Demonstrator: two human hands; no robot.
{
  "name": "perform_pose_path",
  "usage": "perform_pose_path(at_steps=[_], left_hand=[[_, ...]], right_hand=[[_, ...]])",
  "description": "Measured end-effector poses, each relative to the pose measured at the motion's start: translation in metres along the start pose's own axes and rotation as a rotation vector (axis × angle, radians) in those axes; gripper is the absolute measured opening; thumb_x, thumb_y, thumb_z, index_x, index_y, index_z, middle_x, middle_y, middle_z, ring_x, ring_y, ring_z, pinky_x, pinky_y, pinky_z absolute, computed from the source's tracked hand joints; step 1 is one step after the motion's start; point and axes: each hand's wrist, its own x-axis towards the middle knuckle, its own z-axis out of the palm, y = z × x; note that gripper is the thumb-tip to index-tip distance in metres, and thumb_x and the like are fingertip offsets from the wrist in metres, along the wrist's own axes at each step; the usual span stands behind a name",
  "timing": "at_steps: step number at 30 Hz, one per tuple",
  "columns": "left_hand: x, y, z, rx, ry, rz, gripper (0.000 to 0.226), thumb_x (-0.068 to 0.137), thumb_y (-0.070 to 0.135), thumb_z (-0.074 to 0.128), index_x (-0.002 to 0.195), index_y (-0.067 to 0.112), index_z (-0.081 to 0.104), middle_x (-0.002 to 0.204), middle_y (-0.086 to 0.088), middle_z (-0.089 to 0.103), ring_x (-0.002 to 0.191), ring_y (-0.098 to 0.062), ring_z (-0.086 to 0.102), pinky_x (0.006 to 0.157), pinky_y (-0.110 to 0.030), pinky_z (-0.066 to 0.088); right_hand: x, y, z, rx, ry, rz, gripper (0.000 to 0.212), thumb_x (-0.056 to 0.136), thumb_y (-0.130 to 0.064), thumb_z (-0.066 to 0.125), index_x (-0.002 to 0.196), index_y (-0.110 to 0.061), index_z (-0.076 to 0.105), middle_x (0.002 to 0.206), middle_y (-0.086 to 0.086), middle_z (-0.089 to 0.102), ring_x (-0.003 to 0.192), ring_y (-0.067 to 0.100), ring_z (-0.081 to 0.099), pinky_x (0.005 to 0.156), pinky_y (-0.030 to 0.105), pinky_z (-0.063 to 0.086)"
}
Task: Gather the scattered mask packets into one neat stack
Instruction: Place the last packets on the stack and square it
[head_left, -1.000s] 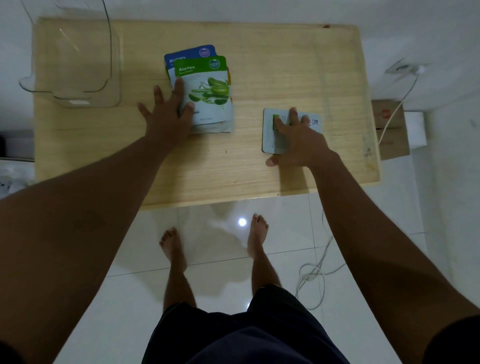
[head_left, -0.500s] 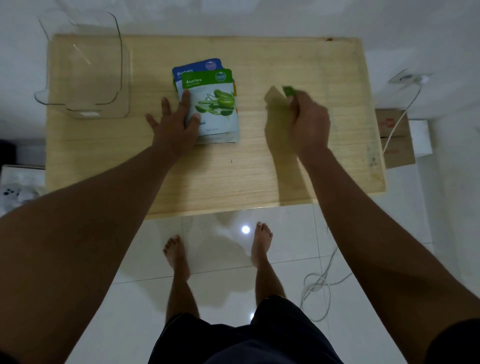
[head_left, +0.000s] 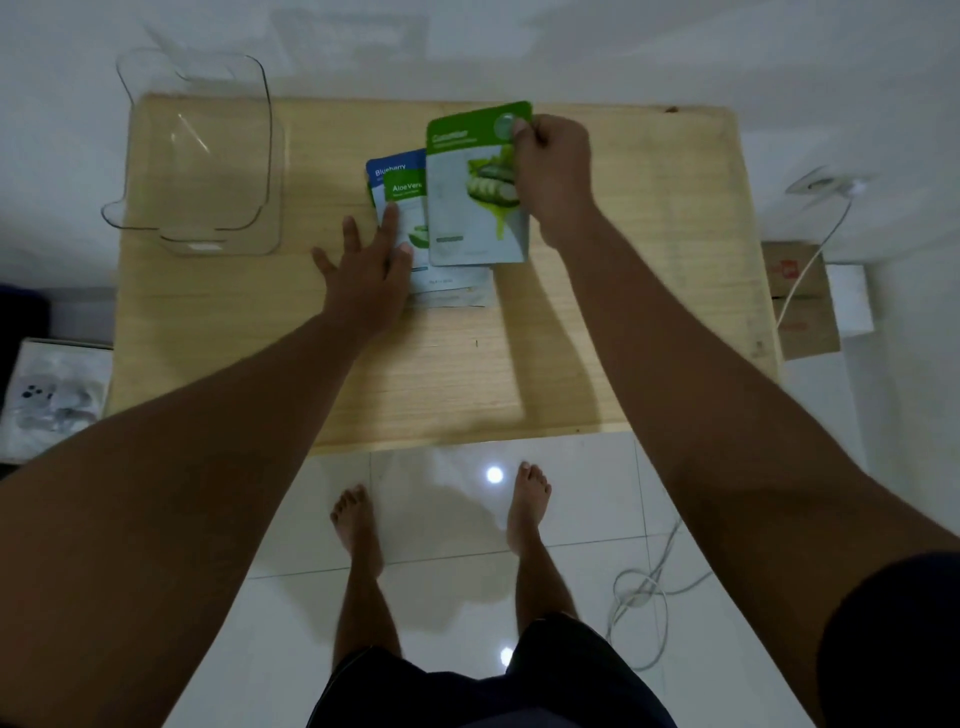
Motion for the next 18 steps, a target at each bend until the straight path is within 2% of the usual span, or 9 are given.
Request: perform_pose_path(at_steps=[2,3,4,5,6,8,10,14,18], left_hand=[[0.001,-0.001,0.001,-0.029,0.014,-0.003,0.056,0.103,0.043,0.018,0.156,0.029,0.010,0.162,-0.007,0.021,0.152,-0.029,-0.004,0.113,-0.061,-0.015],[0.001,-0.001,0.001,-0.037,0.015,-0.003,0.057,0.102,0.044,0.016,0.157,0.028,0.009,0.163,-0.007,0.021,0.152,-0.029,-0.004,0.113,-0.061,-0.016],[0.002,-0.001,0.002,-0.037,0.012,-0.004,0.058,0.102,0.044,0.016,0.157,0.027,0.008,0.163,-0.007,0.020,0.152,-0.030,-0.004,0.113,-0.062,-0.016],[0.002,-0.002,0.002,-0.029,0.009,-0.005,0.059,0.102,0.044,0.016,0.157,0.025,0.005,0.163,-0.007,0.018,0.152,-0.030,-0.004,0.113,-0.062,-0.015],[0.002,-0.003,0.003,-0.017,0.006,-0.010,0.061,0.102,0.044,0.018,0.157,0.022,0.002,0.164,-0.007,0.015,0.152,-0.029,-0.004,0.114,-0.062,-0.015],[0.003,-0.003,0.003,-0.005,0.006,-0.029,0.065,0.102,0.043,0.021,0.157,0.017,-0.003,0.164,-0.009,0.012,0.152,-0.028,-0.003,0.115,-0.062,-0.014],[0.004,-0.003,0.003,0.005,0.007,-0.038,0.066,0.103,0.041,0.023,0.156,0.015,-0.003,0.164,-0.010,0.012,0.152,-0.028,-0.003,0.115,-0.062,-0.013],[0.006,-0.001,0.002,0.015,-0.002,-0.045,0.065,0.103,0.040,0.025,0.157,0.012,0.003,0.164,-0.009,0.015,0.153,-0.026,-0.003,0.114,-0.061,-0.013],[0.007,-0.001,0.003,0.022,-0.004,-0.043,0.065,0.103,0.041,0.025,0.157,0.011,0.004,0.164,-0.008,0.014,0.152,-0.026,-0.004,0.113,-0.060,-0.015]], right_hand=[[-0.010,-0.006,0.018,-0.053,-0.051,-0.035,0.026,0.095,-0.017,0.055,0.073,-0.017,0.066,0.071,0.003,0.066,0.075,0.018,0.063,0.068,0.028,0.045],[-0.013,-0.006,0.025,-0.089,-0.078,-0.055,0.019,0.096,-0.017,0.054,0.099,-0.010,0.072,0.093,0.010,0.073,0.092,0.022,0.067,0.080,0.025,0.045],[-0.017,-0.006,0.031,-0.129,-0.112,-0.083,0.031,0.097,-0.016,0.052,0.124,-0.004,0.062,0.114,0.015,0.070,0.108,0.025,0.064,0.089,0.019,0.042],[-0.021,-0.006,0.035,-0.187,-0.178,-0.123,0.044,0.098,-0.014,0.049,0.140,-0.002,0.046,0.130,0.019,0.061,0.120,0.028,0.058,0.097,0.017,0.039],[-0.026,-0.004,0.039,-0.251,-0.250,-0.171,0.053,0.098,-0.011,0.046,0.148,-0.002,0.032,0.143,0.023,0.048,0.132,0.032,0.048,0.107,0.026,0.039],[-0.035,0.003,0.047,-0.414,-0.366,-0.277,0.062,0.097,-0.008,0.043,0.153,-0.006,0.017,0.160,0.024,0.015,0.148,0.041,0.015,0.119,0.052,0.027],[-0.042,0.013,0.052,-0.575,-0.448,-0.379,0.061,0.098,-0.014,0.041,0.154,-0.009,0.017,0.162,0.024,0.002,0.149,0.045,0.000,0.117,0.063,0.018],[-0.050,0.028,0.060,-0.723,-0.544,-0.450,0.061,0.099,-0.024,0.038,0.155,-0.012,0.015,0.162,0.024,-0.004,0.149,0.044,-0.006,0.121,0.062,0.009],[-0.048,0.035,0.061,-0.726,-0.519,-0.497,0.061,0.101,-0.026,0.036,0.155,-0.012,0.013,0.163,0.023,-0.003,0.150,0.042,-0.005,0.121,0.058,0.008]])
